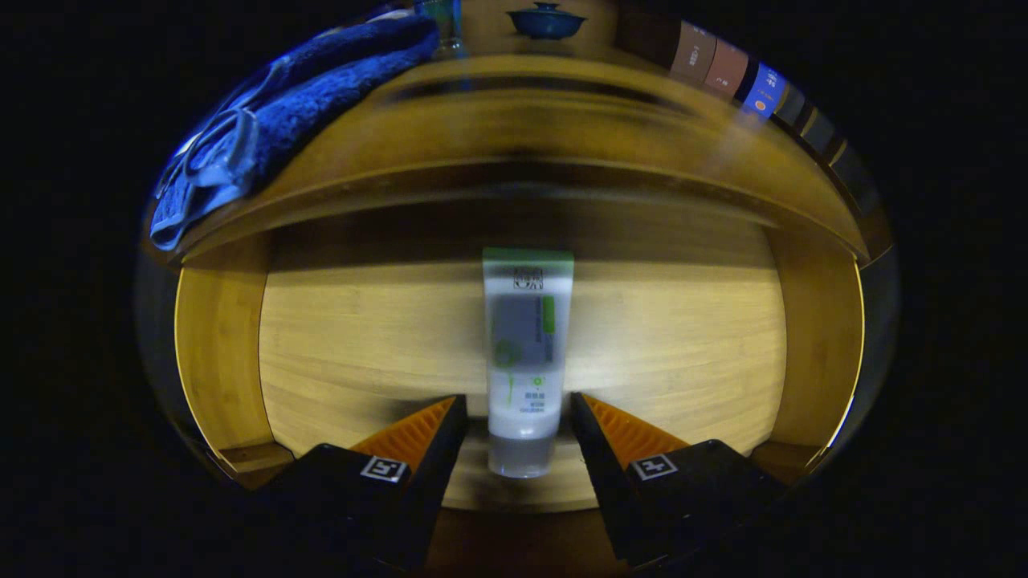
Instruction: Pull open the drawer, take out the items inside it, and place them on the countertop above the cabinet.
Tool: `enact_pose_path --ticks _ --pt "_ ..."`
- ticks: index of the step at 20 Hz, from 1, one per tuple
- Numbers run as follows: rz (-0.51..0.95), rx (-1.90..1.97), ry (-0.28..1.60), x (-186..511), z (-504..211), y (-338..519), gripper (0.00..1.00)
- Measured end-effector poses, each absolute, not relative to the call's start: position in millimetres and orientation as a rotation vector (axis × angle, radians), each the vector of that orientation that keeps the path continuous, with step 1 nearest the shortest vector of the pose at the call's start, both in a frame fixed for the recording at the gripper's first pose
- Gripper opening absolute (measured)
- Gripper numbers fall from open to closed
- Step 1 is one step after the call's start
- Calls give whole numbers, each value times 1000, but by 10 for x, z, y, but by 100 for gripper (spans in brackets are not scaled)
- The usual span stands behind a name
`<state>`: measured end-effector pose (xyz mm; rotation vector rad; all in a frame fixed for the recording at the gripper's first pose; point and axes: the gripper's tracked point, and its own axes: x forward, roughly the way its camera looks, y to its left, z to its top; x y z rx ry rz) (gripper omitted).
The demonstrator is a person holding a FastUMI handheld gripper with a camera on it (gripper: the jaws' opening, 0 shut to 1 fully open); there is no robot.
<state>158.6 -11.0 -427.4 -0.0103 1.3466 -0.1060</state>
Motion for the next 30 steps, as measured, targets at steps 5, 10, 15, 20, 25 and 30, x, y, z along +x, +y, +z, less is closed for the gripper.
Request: enact_pose_path --ticks 5,10,15,20,25,30 --pt "-65 -28 1321 1622 -4228 -83 52" --pt "-58 -39 1322 1565 -4197 -93 44" --pt "-56 -42 1308 1420 -4066 -162 44" --pt "-37 -13 1254 1204 -3693 -182 44" --pt "-3 20 1179 933 -3158 -149 44" --pt "3 45 1091 726 -2636 -279 44"
